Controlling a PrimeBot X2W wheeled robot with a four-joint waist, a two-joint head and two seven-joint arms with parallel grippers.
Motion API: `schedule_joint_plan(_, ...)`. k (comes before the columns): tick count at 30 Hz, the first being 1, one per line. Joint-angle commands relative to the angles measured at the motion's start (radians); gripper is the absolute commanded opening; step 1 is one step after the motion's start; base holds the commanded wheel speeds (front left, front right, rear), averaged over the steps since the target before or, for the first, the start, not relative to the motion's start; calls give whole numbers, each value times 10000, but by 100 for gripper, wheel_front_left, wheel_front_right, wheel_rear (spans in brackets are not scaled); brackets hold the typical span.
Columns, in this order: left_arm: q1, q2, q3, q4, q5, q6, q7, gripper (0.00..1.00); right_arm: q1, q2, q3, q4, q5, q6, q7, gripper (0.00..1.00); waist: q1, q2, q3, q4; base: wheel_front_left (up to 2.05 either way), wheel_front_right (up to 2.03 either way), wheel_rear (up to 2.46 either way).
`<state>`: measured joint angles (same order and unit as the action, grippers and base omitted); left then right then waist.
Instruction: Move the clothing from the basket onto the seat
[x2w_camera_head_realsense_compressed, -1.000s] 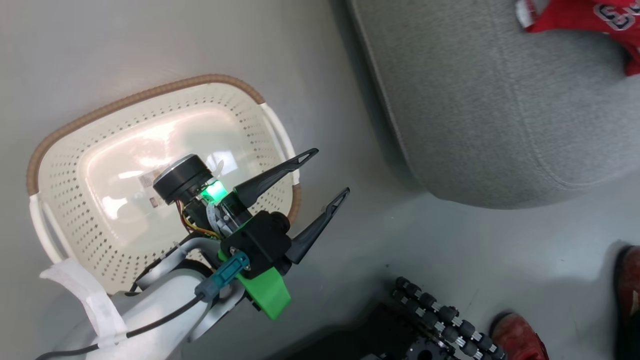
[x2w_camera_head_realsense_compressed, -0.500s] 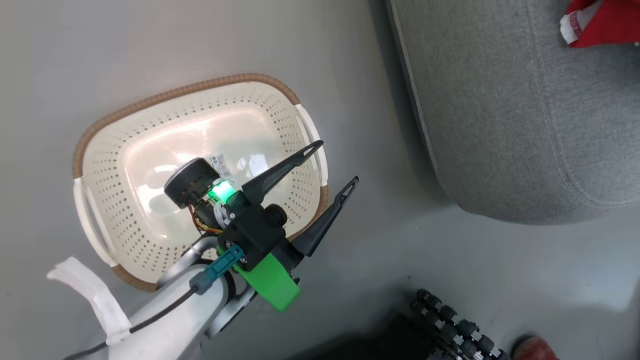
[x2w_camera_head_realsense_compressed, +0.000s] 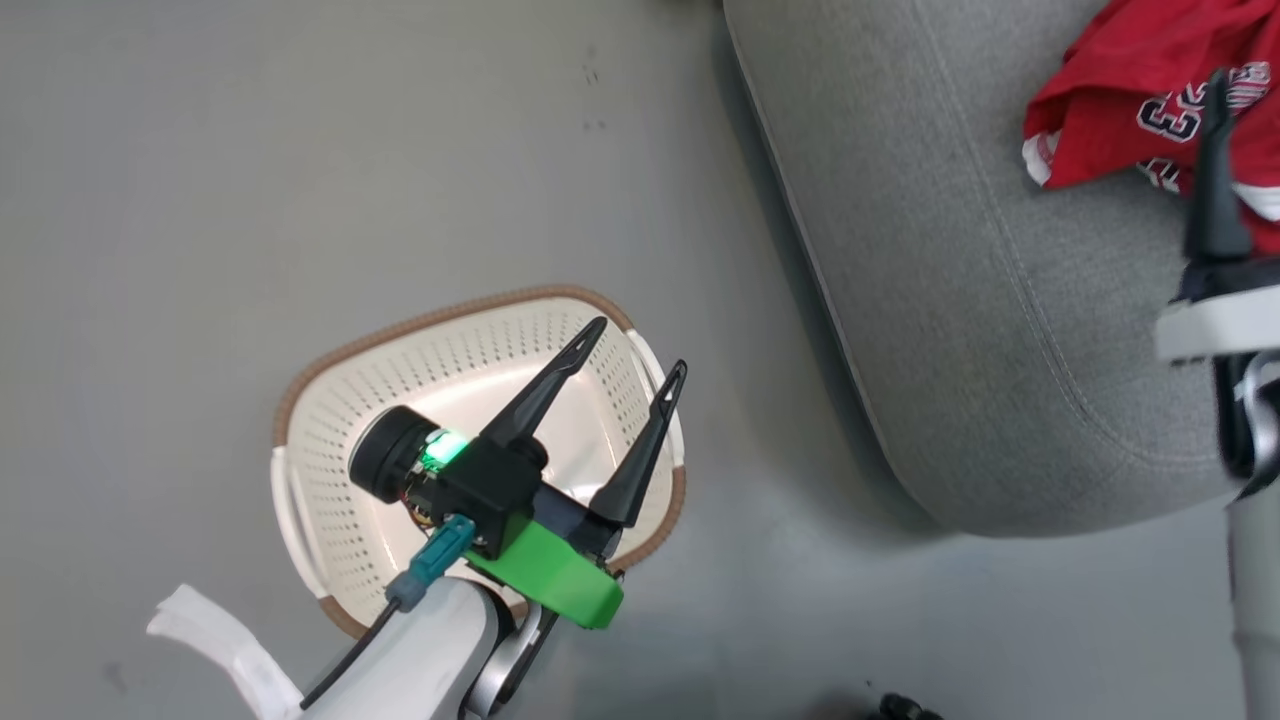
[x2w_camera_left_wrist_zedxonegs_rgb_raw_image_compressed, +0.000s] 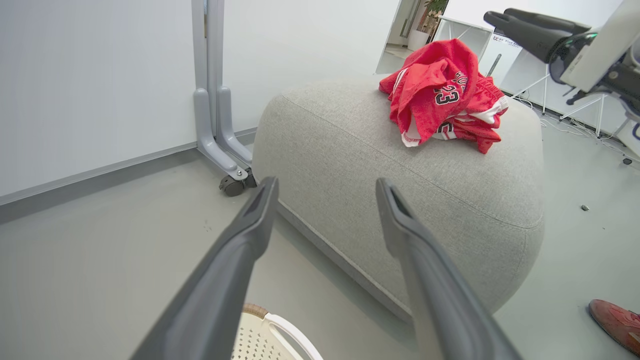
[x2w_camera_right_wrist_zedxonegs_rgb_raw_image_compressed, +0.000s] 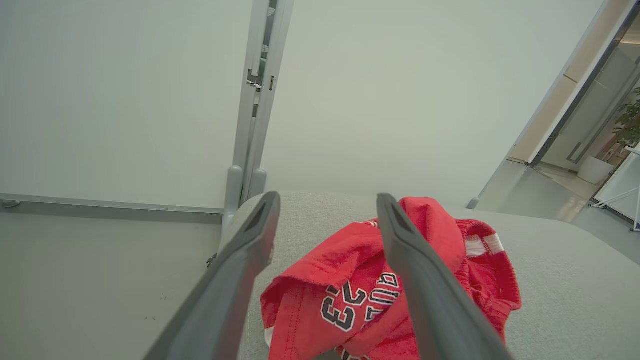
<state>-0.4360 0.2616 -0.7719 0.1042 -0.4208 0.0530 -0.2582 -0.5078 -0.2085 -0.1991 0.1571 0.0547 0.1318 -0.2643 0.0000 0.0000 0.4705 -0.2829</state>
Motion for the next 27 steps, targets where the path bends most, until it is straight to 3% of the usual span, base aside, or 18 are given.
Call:
schedule_joint_plan(1,378,-205,314,-99,14,111,-82,100,458,143,225,-75,20,-22,1,100,0,0,-1724,956,0,0,0)
schedule_joint_plan(12,3059,-1238,3342,-1437,1184,-128,-69,100,2650,726,1632,-736,771,-21,1,100,0,0,-3660,2064,0,0,0)
schedule_joint_plan(27,6019,-1816,6698,-1706,2548,-645,-71,100,5653,559,2527,-1879,1314,-21,1,100,0,0,-5002,2626,0,0,0)
